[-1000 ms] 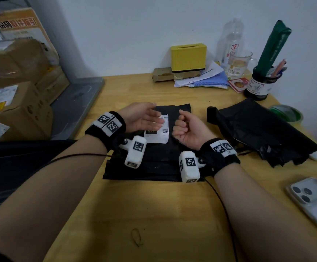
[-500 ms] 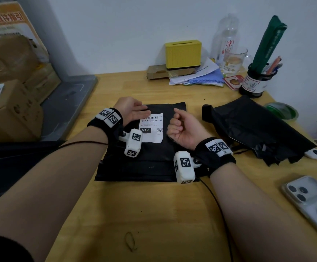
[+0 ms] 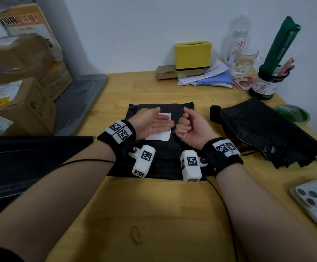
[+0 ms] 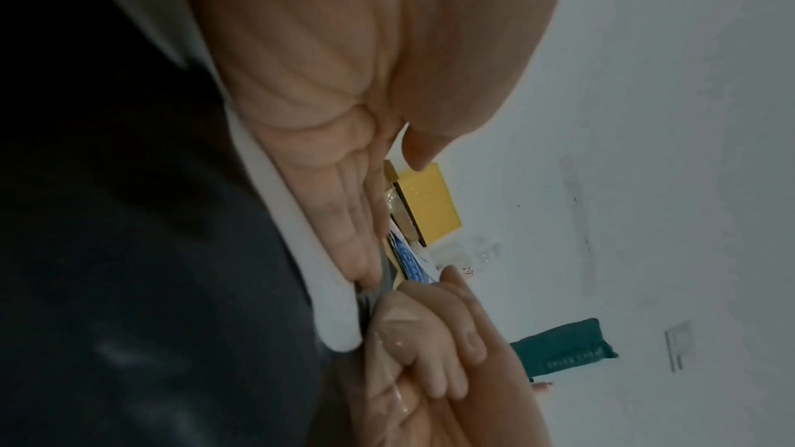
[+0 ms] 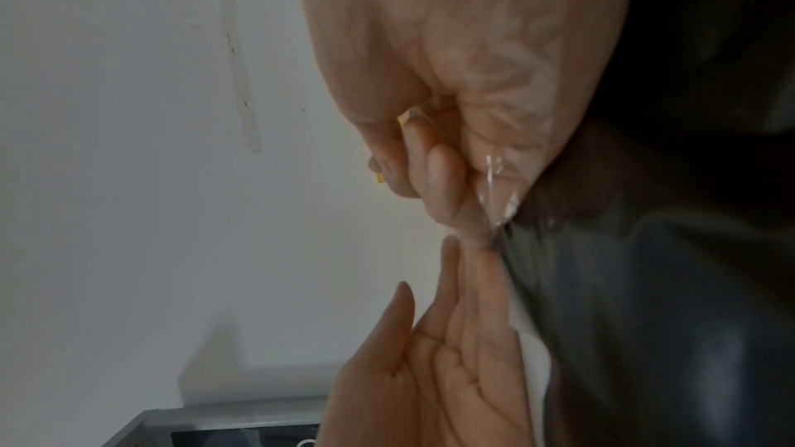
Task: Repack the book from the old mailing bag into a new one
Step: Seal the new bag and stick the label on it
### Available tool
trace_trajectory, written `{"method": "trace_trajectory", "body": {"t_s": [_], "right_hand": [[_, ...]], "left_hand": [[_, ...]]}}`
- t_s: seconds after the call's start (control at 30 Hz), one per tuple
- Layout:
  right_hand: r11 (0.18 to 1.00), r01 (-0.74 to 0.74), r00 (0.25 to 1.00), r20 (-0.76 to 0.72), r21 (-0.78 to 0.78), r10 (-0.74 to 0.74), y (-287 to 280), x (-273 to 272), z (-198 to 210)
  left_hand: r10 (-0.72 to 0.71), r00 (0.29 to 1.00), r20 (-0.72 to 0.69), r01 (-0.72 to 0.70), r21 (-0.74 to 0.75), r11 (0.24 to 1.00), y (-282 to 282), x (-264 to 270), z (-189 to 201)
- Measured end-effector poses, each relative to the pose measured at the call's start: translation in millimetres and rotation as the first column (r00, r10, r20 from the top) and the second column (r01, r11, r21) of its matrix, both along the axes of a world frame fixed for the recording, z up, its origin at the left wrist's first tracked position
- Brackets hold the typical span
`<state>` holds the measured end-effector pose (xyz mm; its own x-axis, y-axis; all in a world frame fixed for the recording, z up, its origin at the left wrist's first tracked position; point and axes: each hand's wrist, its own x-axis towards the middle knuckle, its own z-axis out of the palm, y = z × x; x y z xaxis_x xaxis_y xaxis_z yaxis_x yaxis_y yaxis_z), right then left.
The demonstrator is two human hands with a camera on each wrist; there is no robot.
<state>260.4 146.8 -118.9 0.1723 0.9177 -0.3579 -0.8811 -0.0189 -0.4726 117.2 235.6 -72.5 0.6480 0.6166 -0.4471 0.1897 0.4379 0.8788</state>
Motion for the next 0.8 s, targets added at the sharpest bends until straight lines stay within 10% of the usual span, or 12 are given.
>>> {"method": "trace_trajectory", "body": {"t_s": [0.8], "right_hand": [[1.000,0.021,1.000,-0.006,0.006,-0.020,-1,4,-2]], "left_hand": [[-0.276,0.859,-0.432,0.286,-0.041,0.957,-2,18,21]]}}
